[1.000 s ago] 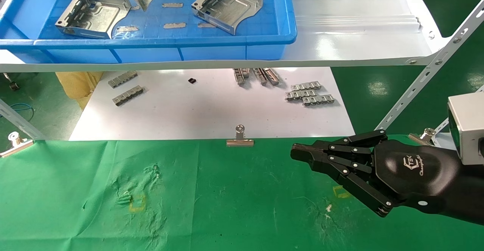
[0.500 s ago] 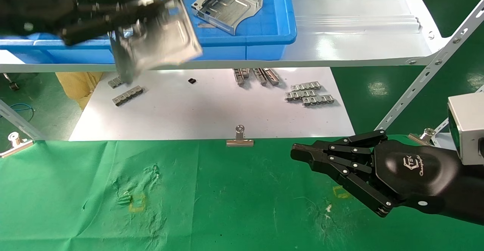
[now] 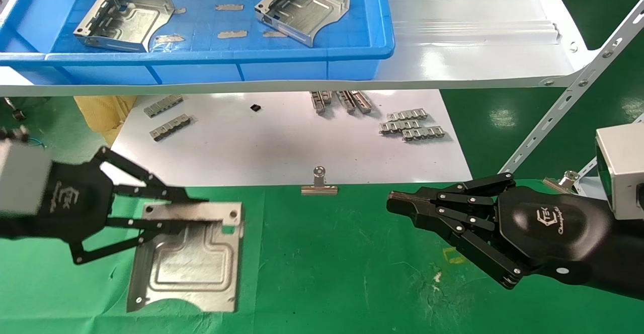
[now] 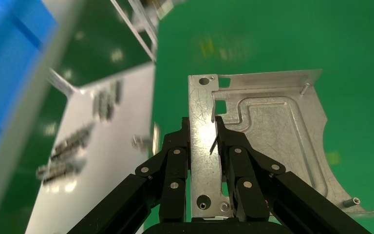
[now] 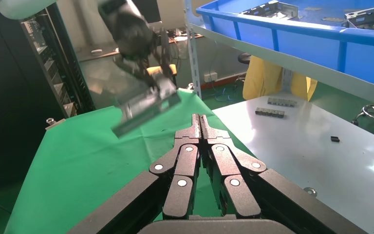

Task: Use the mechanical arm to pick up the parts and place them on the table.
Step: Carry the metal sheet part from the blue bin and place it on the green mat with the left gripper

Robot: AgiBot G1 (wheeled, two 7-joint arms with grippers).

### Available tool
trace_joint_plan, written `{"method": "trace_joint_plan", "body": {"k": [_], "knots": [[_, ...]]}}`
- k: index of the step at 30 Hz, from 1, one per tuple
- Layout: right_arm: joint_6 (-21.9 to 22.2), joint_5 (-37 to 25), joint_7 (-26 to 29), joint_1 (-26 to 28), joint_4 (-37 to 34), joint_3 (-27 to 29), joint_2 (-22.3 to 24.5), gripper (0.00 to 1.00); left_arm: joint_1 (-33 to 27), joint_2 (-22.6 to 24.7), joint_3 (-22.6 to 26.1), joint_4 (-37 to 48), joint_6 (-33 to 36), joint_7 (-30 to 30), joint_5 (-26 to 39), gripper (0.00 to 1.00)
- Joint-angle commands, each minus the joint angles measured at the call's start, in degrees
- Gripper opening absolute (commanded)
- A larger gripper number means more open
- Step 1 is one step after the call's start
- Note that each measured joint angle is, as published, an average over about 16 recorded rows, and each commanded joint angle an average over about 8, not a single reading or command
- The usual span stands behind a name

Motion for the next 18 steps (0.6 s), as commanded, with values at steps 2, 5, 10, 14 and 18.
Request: {"method": "trace_joint_plan", "body": {"k": [2,5,10,14,18], "knots": [[0.0,0.0,0.0,0.0,0.0,0.0,0.0,0.0,0.4,-1.0,2.9,-0.7,-0.6,2.6,2.3,0.0],[0.0,0.0,0.0,0.0,0.0,0.0,0.0,0.0,1.8,-1.3,4.2,-0.9,-2.6,4.1,4.7,0.0],[0.0,0.0,0.0,0.0,0.0,0.0,0.0,0.0,4.8,-1.5,5.6,-3.0,-6.6,5.0,7.4,0.0],[0.0,0.0,0.0,0.0,0.0,0.0,0.0,0.0,6.9,-1.4,6.5,-4.9,-9.6,4.3,9.0,0.0],[0.0,0.0,0.0,0.0,0.0,0.0,0.0,0.0,8.7,-0.9,7.3,-6.1,-12.4,3.3,10.5,0.0]]}}
